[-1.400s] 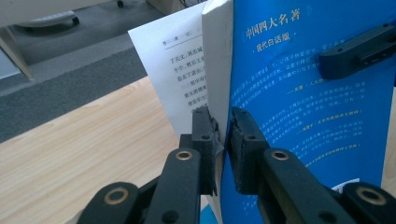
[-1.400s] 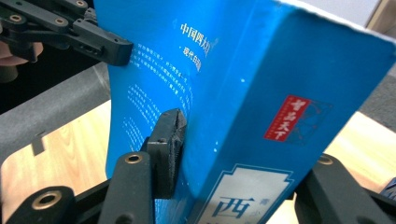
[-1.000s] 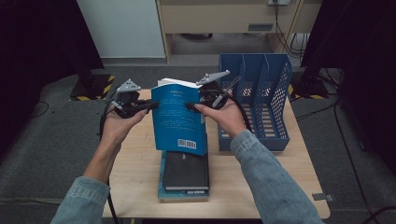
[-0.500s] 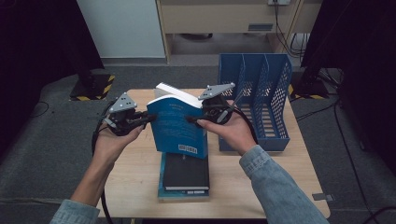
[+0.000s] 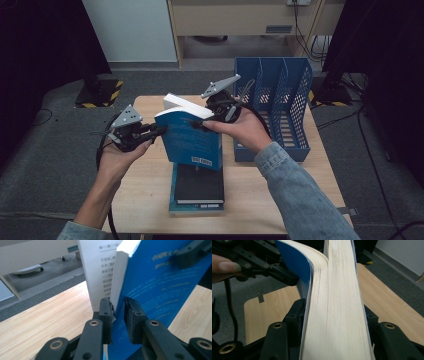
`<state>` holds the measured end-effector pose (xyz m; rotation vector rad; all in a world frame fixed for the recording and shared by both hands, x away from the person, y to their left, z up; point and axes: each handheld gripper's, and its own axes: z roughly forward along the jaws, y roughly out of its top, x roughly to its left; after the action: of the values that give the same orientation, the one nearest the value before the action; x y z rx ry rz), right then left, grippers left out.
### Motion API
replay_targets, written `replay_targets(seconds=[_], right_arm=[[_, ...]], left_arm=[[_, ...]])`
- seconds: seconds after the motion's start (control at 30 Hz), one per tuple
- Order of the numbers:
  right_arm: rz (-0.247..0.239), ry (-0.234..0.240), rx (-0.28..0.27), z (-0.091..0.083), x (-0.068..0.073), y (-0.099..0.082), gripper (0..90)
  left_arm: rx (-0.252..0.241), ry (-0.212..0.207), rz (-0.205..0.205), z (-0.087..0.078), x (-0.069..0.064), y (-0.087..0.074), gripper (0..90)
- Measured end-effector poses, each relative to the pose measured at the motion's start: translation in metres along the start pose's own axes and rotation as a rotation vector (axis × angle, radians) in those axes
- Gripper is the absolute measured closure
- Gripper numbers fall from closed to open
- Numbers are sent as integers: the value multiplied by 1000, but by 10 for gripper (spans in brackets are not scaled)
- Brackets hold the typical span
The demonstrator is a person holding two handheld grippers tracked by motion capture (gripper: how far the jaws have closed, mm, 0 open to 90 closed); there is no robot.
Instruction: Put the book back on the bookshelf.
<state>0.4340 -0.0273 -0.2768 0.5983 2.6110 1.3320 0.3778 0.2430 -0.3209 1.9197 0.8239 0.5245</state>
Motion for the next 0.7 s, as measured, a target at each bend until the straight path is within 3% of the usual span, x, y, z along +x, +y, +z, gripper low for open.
replay_targets(seconds=[0.13,0.27,0.43,0.7], right_arm=[[-28,-14,56,4,5,8,451],[-44,-61,114,8,6,17,457],[-46,-51,119,9,3,17,515],[-33,-17,165,11,-2,11,536]], left_arm=[[-3,6,-2,1,0,0,752],[-7,13,-6,3,1,0,744],[-27,2,-25,3,2,-3,733],[-32,9,-31,5,1,-3,713]])
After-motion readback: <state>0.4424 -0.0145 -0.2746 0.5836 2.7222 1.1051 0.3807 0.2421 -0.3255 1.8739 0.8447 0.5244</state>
